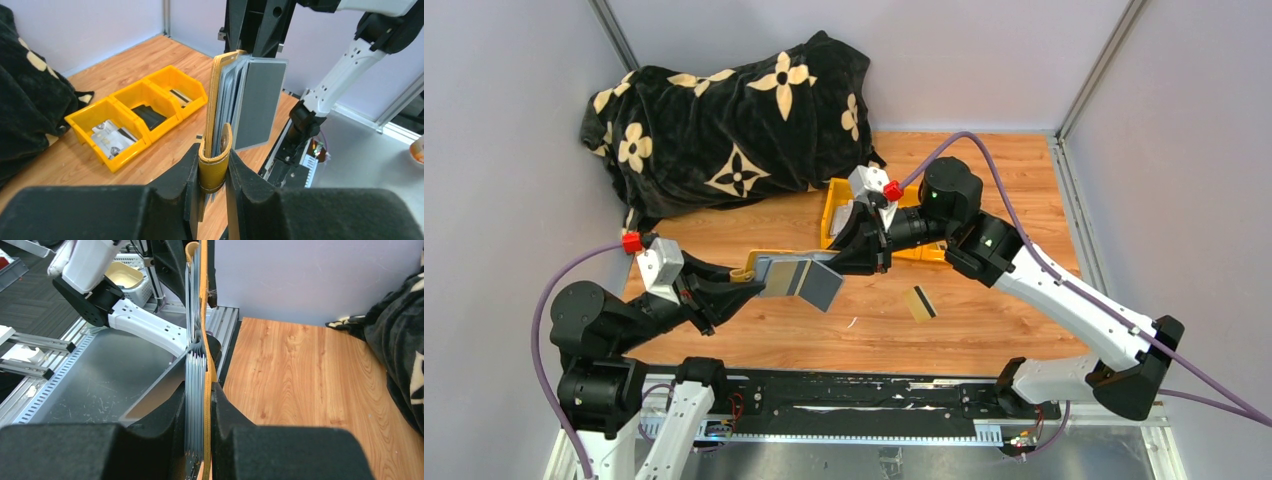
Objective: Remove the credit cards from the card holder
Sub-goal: Remove the credit card from the card holder.
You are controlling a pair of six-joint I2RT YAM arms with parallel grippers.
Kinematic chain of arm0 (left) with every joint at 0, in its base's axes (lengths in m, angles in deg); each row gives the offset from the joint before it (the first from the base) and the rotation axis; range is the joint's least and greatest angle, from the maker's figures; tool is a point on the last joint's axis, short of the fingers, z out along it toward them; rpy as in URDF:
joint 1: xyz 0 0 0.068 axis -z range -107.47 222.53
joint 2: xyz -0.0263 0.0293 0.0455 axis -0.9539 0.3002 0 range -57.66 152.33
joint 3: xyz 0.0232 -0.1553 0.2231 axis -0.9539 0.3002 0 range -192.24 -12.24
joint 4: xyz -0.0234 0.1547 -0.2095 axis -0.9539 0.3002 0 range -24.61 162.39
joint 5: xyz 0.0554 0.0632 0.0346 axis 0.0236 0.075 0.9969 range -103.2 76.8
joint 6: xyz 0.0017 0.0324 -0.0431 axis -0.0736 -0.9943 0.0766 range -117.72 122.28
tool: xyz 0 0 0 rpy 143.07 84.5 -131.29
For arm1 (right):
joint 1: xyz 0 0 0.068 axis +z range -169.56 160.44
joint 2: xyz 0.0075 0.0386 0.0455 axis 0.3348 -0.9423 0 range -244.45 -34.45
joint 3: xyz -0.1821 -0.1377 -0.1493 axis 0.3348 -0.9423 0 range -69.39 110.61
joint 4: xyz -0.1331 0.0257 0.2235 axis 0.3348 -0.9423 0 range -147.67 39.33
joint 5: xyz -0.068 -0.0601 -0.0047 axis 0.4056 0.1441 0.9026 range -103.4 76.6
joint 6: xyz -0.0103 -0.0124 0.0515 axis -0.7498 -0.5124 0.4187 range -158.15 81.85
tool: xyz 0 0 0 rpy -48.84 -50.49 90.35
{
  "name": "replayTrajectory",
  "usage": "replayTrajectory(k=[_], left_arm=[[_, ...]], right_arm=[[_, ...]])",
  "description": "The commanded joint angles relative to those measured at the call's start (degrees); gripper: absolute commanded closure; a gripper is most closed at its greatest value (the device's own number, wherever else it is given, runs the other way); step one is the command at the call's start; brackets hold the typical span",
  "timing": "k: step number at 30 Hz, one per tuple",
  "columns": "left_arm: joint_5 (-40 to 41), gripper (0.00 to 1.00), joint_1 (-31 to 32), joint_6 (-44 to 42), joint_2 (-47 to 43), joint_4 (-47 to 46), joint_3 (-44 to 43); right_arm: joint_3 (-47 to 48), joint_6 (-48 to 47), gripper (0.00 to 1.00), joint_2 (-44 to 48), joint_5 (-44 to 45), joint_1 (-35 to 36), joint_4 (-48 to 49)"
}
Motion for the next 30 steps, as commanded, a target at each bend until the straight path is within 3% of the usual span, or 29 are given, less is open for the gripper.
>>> replayTrajectory(k=[1, 4, 6, 10, 13, 23, 30], left_arm=[[-0.81, 0.73, -0.18, 4.67, 0.45, -5.19, 1.30], [2.42, 0.73, -0.21, 5.51, 0.25, -5.10, 1.81], [7.25, 0.78, -0.15, 5.82, -0.50, -5.06, 2.39], [16.27, 0.78, -0.15, 4.84, -1.48, -4.37, 3.62], [18.30, 0.70, -0.17, 5.15, -1.49, -4.09, 3.68], [12.17, 0.43, -0.14, 7.83, -1.73, -4.84, 3.97], [-3.40, 0.32, -0.19, 18.86, -2.01, -14.90, 6.10]], right_arm=[[0.18, 3.01, 1.00, 1.40, -8.56, 2.02, 7.35], [0.22, 4.11, 1.00, 1.11, -9.88, 2.02, 8.52], [0.25, 5.19, 1.00, 1.00, -10.72, 2.03, 9.66], [0.77, 7.33, 1.00, 0.48, -11.60, 2.03, 10.69], [1.75, 8.40, 1.00, -0.05, -11.37, 1.94, 10.09], [3.01, 11.78, 1.00, -1.43, -11.85, 1.41, 9.91], [3.87, 12.04, 1.00, -1.45, -11.09, 0.92, 7.94]])
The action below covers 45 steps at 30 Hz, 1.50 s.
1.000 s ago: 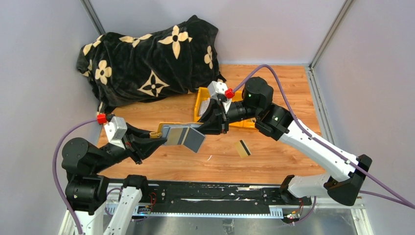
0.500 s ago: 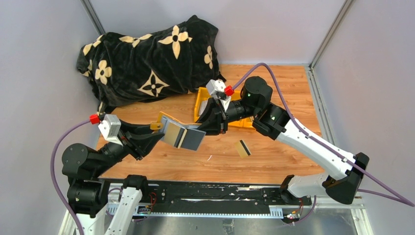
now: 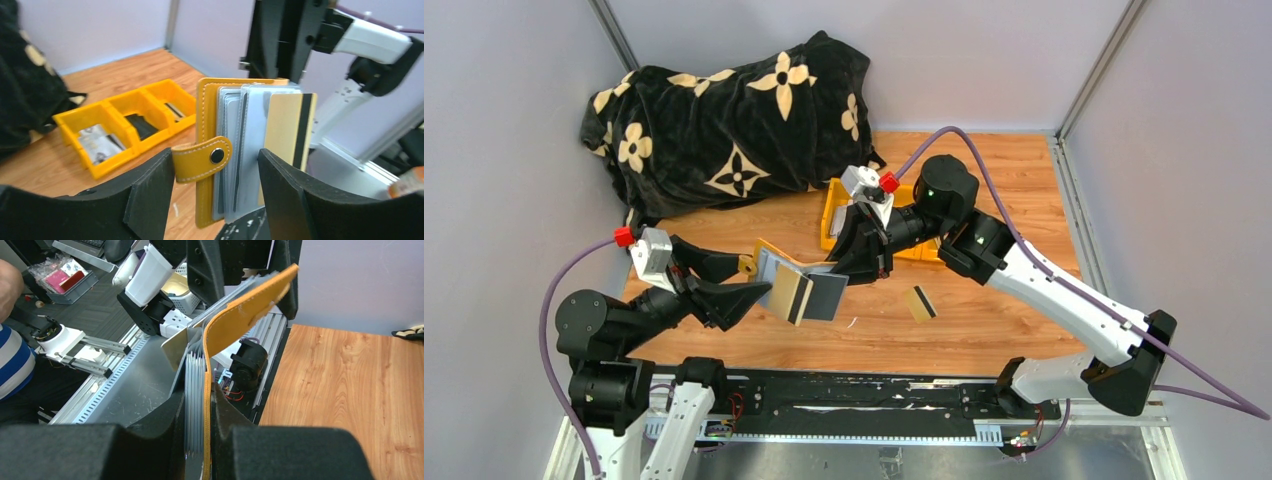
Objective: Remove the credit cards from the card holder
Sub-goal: Remove the credit card from the card holder.
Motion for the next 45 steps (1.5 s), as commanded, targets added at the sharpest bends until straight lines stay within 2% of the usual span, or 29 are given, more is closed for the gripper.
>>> replayTrajectory(k=[1, 5, 10, 13, 16, 18, 21, 26, 37, 42, 45], left_arm=[[-9.86, 0.32, -0.24, 7.21, 0.59, -6.69, 1.29], [-14.38, 0.32, -0.23, 14.32, 0.64, -13.69, 2.83], [-13.53, 0.32, -0.23, 20.52, 0.42, -18.46, 4.98], [-10.92, 0.34, -0.23, 18.89, 0.03, -16.97, 5.14], [-3.61, 0.36, -0.27, 12.45, -0.07, -9.61, 3.24], [-1.71, 0.36, -0.24, 11.13, -0.19, -9.31, 2.86], [-4.54, 0.36, -0.26, 17.39, -0.16, -14.53, 5.73], [-7.17, 0.34, -0.23, 28.16, -0.17, -23.85, 10.49], [-10.05, 0.35, -0.23, 33.76, -0.01, -26.63, 12.75], [-11.40, 0.43, -0.23, 34.38, -0.16, -27.62, 14.25], [-11.45, 0.57, -0.23, 34.77, -0.20, -27.55, 14.88]], right_arm=[[3.42, 1.09, 1.00, 0.38, -1.78, 0.60, 2.17], [4.04, 0.97, 1.00, 0.49, -1.61, 0.38, 1.39], [5.29, 1.69, 1.00, -0.28, -1.26, 0.38, 0.45], [6.60, 1.94, 1.00, -0.48, -0.38, 0.38, -1.82], [8.36, 2.03, 1.00, -0.53, 0.97, 0.38, -6.19], [9.55, 2.12, 1.00, -0.77, 2.09, 0.30, -9.24], [12.12, 2.40, 1.00, -2.26, 2.14, -0.21, -14.67], [12.80, 2.72, 1.00, -3.59, 1.72, -0.42, -15.96], [15.60, 4.57, 1.00, -6.21, 1.94, -0.76, -17.53], [16.59, 6.19, 1.00, -7.60, 1.95, -0.94, -16.71], [16.51, 7.81, 1.00, -8.16, 1.03, -0.94, -14.46]])
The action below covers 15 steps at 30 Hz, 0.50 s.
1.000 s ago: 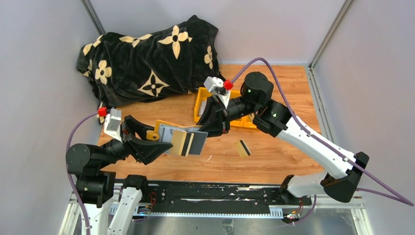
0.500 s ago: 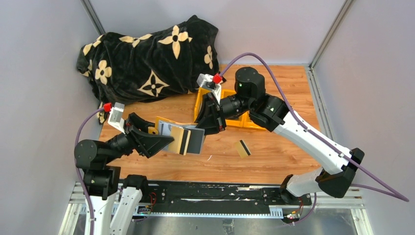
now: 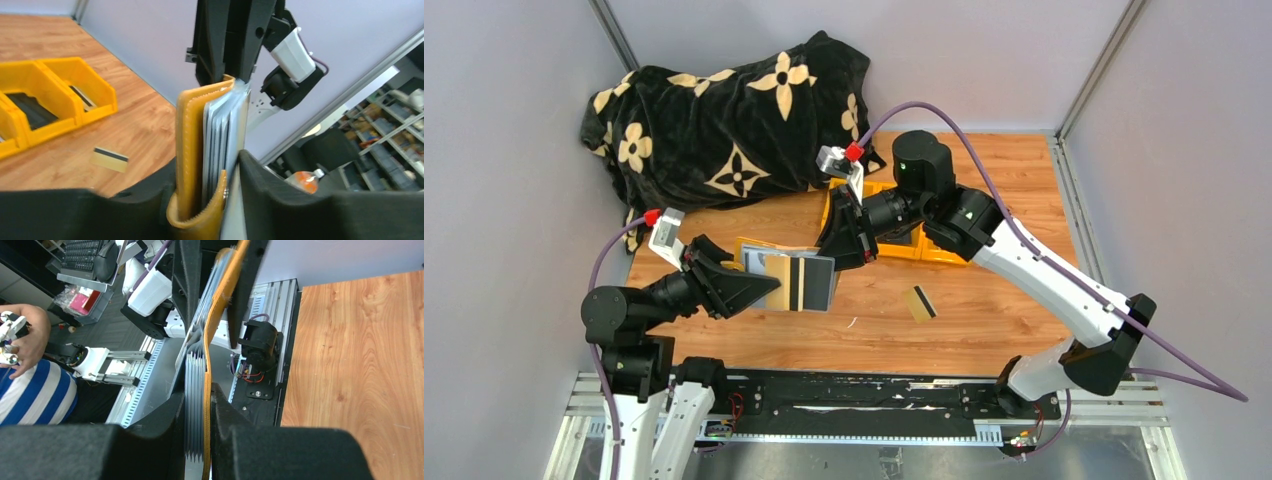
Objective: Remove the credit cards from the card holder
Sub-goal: Remove the credit card from the card holder.
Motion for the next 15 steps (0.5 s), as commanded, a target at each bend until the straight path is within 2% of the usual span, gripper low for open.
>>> replayTrajectory(k=[1, 4, 5, 7, 11, 15], left_arm=[[-1.60, 0.65, -0.19, 1.15, -0.17, -1.14, 0.88], [-1.28, 0.85, -0.23, 1.43, 0.04, -1.63, 0.26], [-1.09, 0.90, -0.19, 1.45, 0.13, -1.64, -0.01], [-0.76, 0.97, -0.14, 1.40, 0.51, -1.43, -0.40], [0.44, 1.00, -0.19, 0.72, 1.43, -0.43, -1.04], [1.99, 1.00, -0.25, -1.62, 2.20, 3.79, -1.79]], right_arm=[[2.31, 3.25, 1.00, -0.63, -2.12, -0.46, 4.25], [1.56, 3.12, 1.00, -0.61, -1.93, -0.81, 4.86], [1.16, 3.31, 0.95, -0.49, -1.68, -1.26, 5.05], [-0.38, 4.44, 0.77, 0.04, -0.68, -3.15, 6.26], [-5.10, 12.31, 0.51, 2.30, 4.07, -12.13, 11.66], [-11.90, 17.30, 0.38, 9.01, 10.56, -20.13, 17.16]])
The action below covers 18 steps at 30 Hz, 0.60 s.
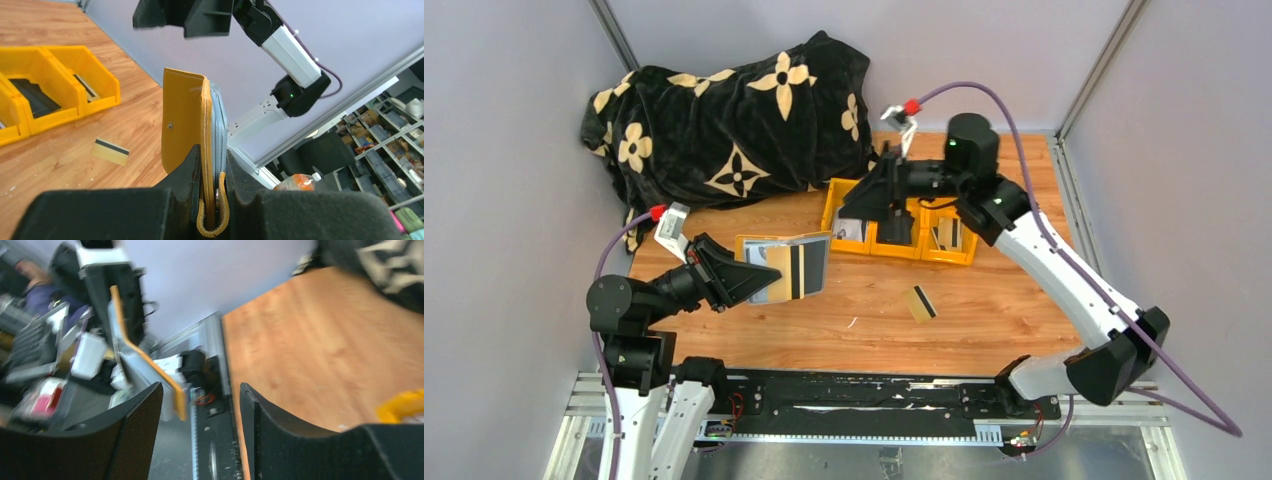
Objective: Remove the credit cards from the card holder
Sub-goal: Remove the credit card from the card holder.
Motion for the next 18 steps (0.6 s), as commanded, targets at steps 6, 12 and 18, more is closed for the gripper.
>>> replayTrajectory(k=[6, 12, 18], left_arm=[[5.00, 1.00, -0.19, -3.88, 1.78, 4.89, -2.95], [6.04, 1.00, -0.26, -5.35, 2.54, 6.89, -3.95], [6.36, 1.00, -0.16, -5.14, 2.81, 6.73, -4.17]], right_arm=[[-8.84, 10.99, 0.36, 13.04, 7.73, -7.25, 13.99], [-14.74, 19.16, 0.36, 15.17, 4.42, -2.71, 26.37], [-16.39, 17.99, 0.36, 12.43, 4.72, 5.86, 26.80]])
